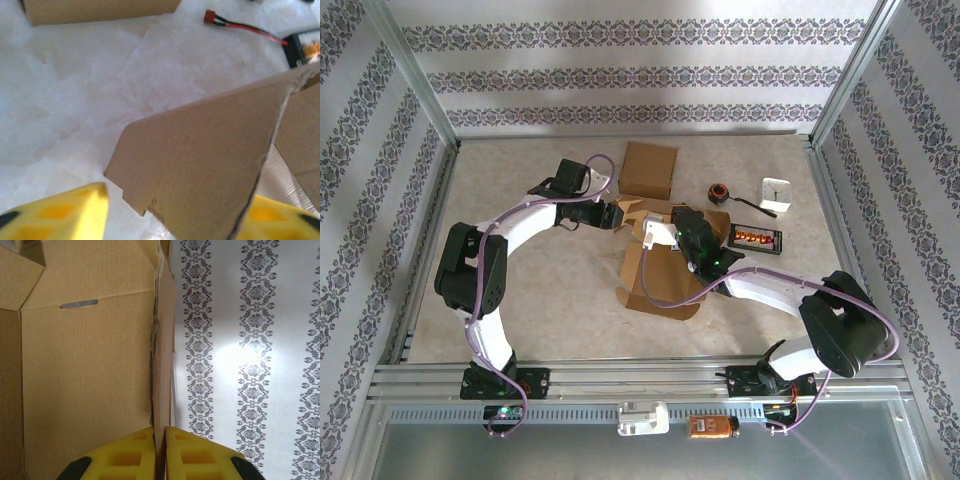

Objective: Fold the paper box

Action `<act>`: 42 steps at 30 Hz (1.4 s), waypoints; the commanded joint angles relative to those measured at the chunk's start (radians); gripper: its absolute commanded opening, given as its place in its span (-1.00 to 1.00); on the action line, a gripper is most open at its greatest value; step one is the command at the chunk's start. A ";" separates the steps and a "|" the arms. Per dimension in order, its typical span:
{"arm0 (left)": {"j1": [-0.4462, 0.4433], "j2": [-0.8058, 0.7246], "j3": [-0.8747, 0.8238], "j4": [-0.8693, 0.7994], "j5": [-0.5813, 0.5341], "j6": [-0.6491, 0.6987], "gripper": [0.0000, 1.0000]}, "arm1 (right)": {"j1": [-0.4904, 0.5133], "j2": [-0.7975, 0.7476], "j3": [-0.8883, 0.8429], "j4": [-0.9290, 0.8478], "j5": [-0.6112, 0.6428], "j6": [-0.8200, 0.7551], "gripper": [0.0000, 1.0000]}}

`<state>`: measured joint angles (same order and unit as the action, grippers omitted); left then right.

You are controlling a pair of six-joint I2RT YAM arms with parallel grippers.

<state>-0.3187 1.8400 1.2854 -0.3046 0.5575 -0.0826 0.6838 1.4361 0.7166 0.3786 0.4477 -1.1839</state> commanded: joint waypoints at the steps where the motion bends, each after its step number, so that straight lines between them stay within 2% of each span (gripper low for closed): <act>1: 0.000 0.011 0.018 0.034 0.030 0.015 -0.19 | 0.013 -0.010 -0.019 -0.059 -0.020 0.026 -0.73; 4: -0.006 0.006 0.015 0.049 0.015 0.040 -0.51 | 0.018 -0.028 -0.001 -0.105 -0.025 0.074 -0.40; 6: -0.009 0.005 0.021 0.040 0.003 0.055 -0.63 | 0.023 -0.066 0.037 -0.212 -0.063 0.172 -0.18; 7: -0.010 0.004 0.024 0.034 -0.002 0.063 -0.67 | 0.023 -0.087 0.062 -0.273 -0.087 0.237 -0.12; 12: -0.022 0.006 0.046 0.008 -0.038 0.093 -0.79 | 0.015 -0.189 0.237 -0.597 -0.297 0.686 0.39; 15: -0.032 0.017 0.071 -0.026 -0.063 0.118 -0.81 | 0.000 -0.220 0.331 -0.727 -0.411 0.904 0.69; 16: -0.035 0.021 0.079 -0.037 -0.073 0.126 -0.82 | -0.014 -0.223 0.360 -0.758 -0.444 0.974 0.73; 19: -0.044 0.029 0.099 -0.062 -0.097 0.146 -0.83 | -0.092 -0.221 0.454 -0.833 -0.597 1.172 0.75; 21: -0.048 0.029 0.107 -0.068 -0.109 0.157 -0.84 | -0.185 -0.214 0.492 -0.845 -0.711 1.297 0.74; 24: -0.055 0.025 0.111 -0.068 -0.124 0.185 -0.85 | -0.341 -0.179 0.517 -0.841 -0.883 1.399 0.70; 27: -0.061 0.019 0.118 -0.069 -0.133 0.243 -0.90 | -0.450 -0.107 0.566 -0.901 -0.994 1.335 0.73; 29: -0.065 0.012 0.107 -0.047 -0.130 0.288 -0.93 | -0.504 -0.054 0.600 -0.935 -1.015 1.305 0.75; 33: -0.081 -0.022 0.053 0.033 -0.117 0.407 -1.00 | -0.602 0.073 0.673 -0.991 -1.140 1.259 0.77; 37: -0.089 -0.037 0.019 0.086 -0.123 0.476 -1.00 | -0.646 0.188 0.721 -1.011 -1.270 1.229 0.79; 39: -0.092 -0.040 0.007 0.102 -0.112 0.521 -1.00 | -0.655 0.245 0.728 -0.995 -1.320 1.261 0.77; 42: -0.095 -0.050 -0.027 0.156 -0.111 0.559 -1.00 | -0.647 0.303 0.722 -0.972 -1.386 1.313 0.64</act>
<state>-0.4030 1.8320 1.2896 -0.2256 0.4397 0.3752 0.0288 1.7004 1.4166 -0.5873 -0.7982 0.0917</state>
